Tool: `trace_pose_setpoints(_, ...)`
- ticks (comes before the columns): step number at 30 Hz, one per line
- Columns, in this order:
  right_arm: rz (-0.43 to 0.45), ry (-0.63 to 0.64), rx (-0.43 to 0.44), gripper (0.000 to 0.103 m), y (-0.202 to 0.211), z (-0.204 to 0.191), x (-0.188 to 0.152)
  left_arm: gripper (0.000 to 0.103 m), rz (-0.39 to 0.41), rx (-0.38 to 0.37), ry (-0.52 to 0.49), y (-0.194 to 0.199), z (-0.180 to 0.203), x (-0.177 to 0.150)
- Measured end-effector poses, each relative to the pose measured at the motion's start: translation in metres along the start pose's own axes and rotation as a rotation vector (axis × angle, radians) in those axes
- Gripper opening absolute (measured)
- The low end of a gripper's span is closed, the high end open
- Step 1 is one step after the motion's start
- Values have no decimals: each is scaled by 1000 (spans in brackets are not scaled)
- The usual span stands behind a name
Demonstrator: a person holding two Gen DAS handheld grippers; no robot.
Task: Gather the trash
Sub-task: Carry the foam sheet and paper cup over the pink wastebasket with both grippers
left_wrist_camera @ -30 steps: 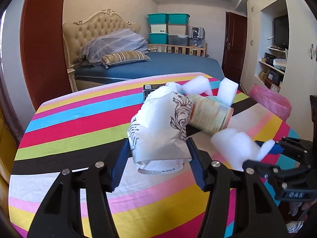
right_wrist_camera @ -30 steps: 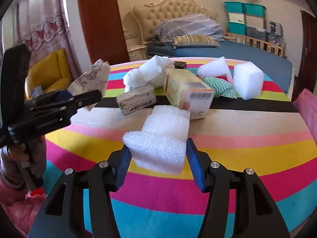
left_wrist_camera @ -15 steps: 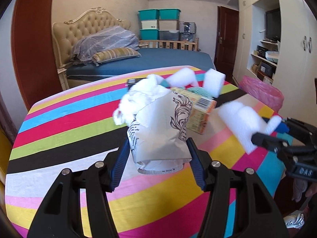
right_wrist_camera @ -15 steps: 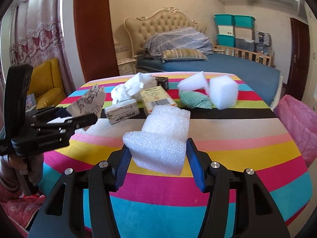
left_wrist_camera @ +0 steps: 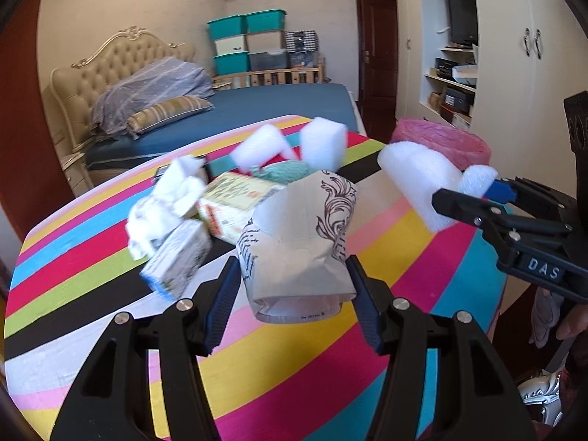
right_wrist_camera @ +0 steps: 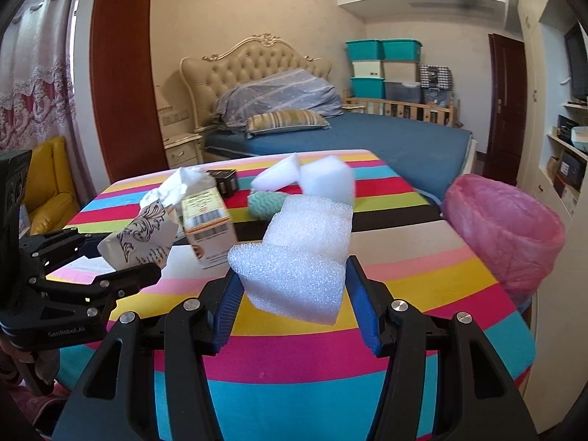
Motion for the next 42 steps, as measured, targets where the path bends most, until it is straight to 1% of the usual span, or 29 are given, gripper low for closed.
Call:
trace_pose_setpoints(8,39,-17,-90,53,14,43,10,57,-22,-55,1,-23,28,16)
trace_pose_setpoints(12,54,-18,-139,53,22,66,15,57,-32,-87,-15,-35,50,24)
trace_pose_setpoints(15,64,-20,-175,53,29,83,19,57,-41,-122,-44,-44,70,31)
trace_pose_setpoints(18,71,-11,-213,53,36,102,22,57,-56,-157,-48,-55,85,38)
trace_pose_setpoints(23,82,-3,-287,53,46,140,30,57,-75,-225,-60,-77,116,57)
trace_pose_setpoints(25,82,-3,-318,53,48,158,33,57,-70,-231,-84,-85,127,65)
trace_pose_setpoints(28,77,5,-357,53,47,181,37,57,-79,-243,-82,-101,141,78)
trace_pose_setpoints(30,76,5,-373,53,46,193,40,57,-79,-250,-81,-110,148,89)
trace_pose_setpoints(32,75,0,-392,53,44,208,44,57,-89,-278,-64,-122,159,101)
trace_pose_setpoints(36,75,1,-408,53,39,229,51,57,-61,-267,-87,-138,175,124)
trace_pose_setpoints(40,73,-14,-410,53,30,253,54,57,-81,-299,-29,-163,189,144)
trace_pose_setpoints(42,73,-21,-413,53,27,264,54,57,-82,-316,-20,-175,196,154)
Point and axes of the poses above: each gripper's, at about its wrist camera, not at the fingertips, and y roughly against the way its jaws point, z to its right, x to its top, the point moved 8 cm from there along -y, roughly the way its jaws point, and after that the axes turned 11 degrees about z, right-handed, at the moved point
